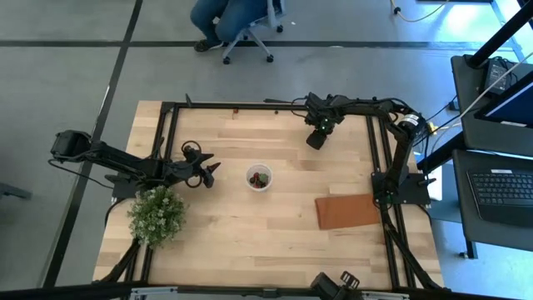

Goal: Pick and placing Produce into tupperware
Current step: Put the bottom red cherry into the bin, then put the right strawberry into the bin

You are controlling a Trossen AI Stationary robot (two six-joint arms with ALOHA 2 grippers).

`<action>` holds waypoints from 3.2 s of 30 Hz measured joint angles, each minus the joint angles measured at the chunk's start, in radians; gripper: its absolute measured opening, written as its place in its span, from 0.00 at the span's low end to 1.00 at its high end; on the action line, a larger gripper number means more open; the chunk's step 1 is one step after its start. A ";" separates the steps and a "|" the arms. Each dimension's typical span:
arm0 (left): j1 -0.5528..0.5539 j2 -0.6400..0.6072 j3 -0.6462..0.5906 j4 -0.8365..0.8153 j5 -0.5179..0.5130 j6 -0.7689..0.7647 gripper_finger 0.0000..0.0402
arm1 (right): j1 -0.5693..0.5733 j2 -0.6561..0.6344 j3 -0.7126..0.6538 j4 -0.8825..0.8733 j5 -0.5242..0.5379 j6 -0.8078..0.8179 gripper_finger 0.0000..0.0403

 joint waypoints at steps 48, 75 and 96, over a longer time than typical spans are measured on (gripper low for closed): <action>0.000 0.000 0.000 0.000 0.000 -0.004 0.53 | 0.656 0.144 0.581 0.117 -0.166 -0.027 0.17; 0.000 0.000 0.000 -0.001 0.000 0.000 0.53 | 0.676 0.267 0.581 0.031 -0.168 -0.030 0.18; 0.000 0.000 0.000 -0.001 0.000 0.000 0.53 | 0.658 0.178 0.582 0.025 -0.169 -0.029 0.42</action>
